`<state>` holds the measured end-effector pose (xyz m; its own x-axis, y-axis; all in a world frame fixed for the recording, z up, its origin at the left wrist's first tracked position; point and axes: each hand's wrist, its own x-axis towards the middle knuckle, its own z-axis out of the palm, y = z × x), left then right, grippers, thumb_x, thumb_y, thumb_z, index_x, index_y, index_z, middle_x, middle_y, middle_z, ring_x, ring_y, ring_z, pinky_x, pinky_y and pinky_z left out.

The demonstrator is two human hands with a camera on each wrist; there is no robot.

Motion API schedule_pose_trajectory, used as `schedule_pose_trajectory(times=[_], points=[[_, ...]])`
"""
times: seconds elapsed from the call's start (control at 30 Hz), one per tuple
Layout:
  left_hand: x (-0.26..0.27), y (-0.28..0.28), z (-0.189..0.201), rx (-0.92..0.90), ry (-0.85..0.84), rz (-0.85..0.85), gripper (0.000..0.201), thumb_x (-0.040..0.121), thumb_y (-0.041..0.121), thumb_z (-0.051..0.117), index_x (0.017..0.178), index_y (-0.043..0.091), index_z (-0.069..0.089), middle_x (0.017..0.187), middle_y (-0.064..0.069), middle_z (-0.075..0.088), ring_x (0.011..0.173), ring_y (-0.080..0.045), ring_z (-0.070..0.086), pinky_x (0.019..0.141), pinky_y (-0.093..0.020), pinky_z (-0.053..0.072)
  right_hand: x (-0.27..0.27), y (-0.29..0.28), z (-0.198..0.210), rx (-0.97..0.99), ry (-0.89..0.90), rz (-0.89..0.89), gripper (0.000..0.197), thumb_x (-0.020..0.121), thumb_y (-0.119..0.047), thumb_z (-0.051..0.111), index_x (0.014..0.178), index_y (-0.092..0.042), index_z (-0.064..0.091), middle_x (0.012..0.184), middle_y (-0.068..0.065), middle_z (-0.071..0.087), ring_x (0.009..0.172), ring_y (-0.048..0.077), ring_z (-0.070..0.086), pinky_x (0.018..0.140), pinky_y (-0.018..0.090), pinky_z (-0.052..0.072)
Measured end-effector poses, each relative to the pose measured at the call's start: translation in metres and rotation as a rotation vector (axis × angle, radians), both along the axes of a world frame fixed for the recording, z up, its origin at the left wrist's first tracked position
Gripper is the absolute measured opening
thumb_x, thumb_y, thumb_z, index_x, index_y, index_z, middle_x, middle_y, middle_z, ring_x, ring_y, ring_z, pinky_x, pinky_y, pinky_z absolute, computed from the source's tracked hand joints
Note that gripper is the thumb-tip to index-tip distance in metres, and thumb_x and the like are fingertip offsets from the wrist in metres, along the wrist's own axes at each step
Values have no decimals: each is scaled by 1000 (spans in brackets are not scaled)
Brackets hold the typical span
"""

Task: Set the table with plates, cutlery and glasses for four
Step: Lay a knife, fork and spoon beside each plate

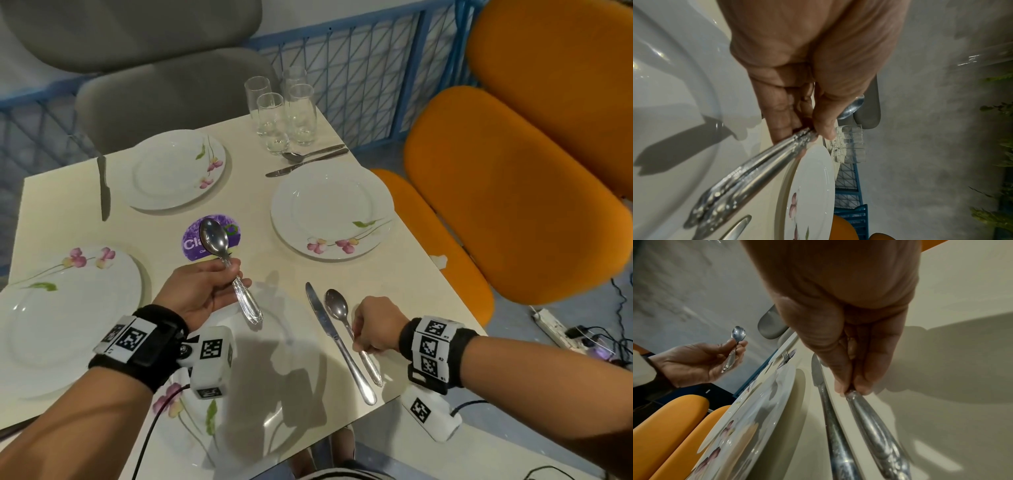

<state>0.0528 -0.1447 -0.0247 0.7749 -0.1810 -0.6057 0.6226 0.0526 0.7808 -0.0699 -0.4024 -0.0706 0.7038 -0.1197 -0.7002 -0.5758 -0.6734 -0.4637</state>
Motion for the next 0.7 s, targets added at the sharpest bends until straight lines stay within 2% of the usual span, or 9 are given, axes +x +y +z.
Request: schedule_pose_trajectory(times=[0.1, 0.23, 0.37, 0.53, 0.63, 0.7], points=[[0, 0, 0, -1, 3, -3, 17, 90, -2, 57, 105, -4, 63, 89, -14, 63, 73, -24, 74, 62, -30, 61, 0, 0, 0, -16, 6, 25, 11, 71, 1, 77, 81, 1, 72, 72, 14, 73, 54, 19, 65, 54, 24, 55], [0, 1, 1, 4, 2, 4, 12, 90, -3, 57, 100, -3, 64, 89, -15, 63, 73, -24, 74, 65, -32, 61, -1, 1, -2, -43, 10, 46, 13, 70, 0, 79, 81, 0, 72, 73, 13, 74, 63, 23, 71, 64, 31, 61], [0, 3, 1, 7, 2, -1, 11, 89, -2, 57, 98, -2, 64, 88, -15, 63, 72, -24, 73, 69, -33, 61, -2, 2, -2, -57, 13, 62, 12, 71, -3, 79, 81, -1, 73, 74, 12, 74, 69, 24, 74, 67, 34, 61], [-2, 4, -1, 9, 9, 4, 9, 89, -2, 58, 96, -2, 64, 88, -16, 64, 74, -25, 74, 66, -33, 61, -3, 4, 1, -67, 19, 54, 11, 71, -2, 80, 80, -1, 73, 74, 12, 74, 70, 24, 74, 69, 37, 61], [-3, 5, -2, 3, 9, 8, 9, 88, -3, 58, 95, -2, 64, 84, -14, 65, 73, -25, 74, 64, -33, 61, -4, 4, 1, -58, 33, 37, 11, 71, -1, 80, 80, 1, 73, 74, 14, 74, 62, 24, 71, 67, 37, 62], [-4, 6, -2, -4, 11, 11, 9, 88, -3, 59, 95, -2, 64, 82, -14, 65, 73, -25, 74, 65, -34, 61, -4, 4, 0, -63, 37, 49, 11, 70, 0, 79, 80, 2, 73, 75, 16, 74, 62, 25, 70, 69, 40, 61]])
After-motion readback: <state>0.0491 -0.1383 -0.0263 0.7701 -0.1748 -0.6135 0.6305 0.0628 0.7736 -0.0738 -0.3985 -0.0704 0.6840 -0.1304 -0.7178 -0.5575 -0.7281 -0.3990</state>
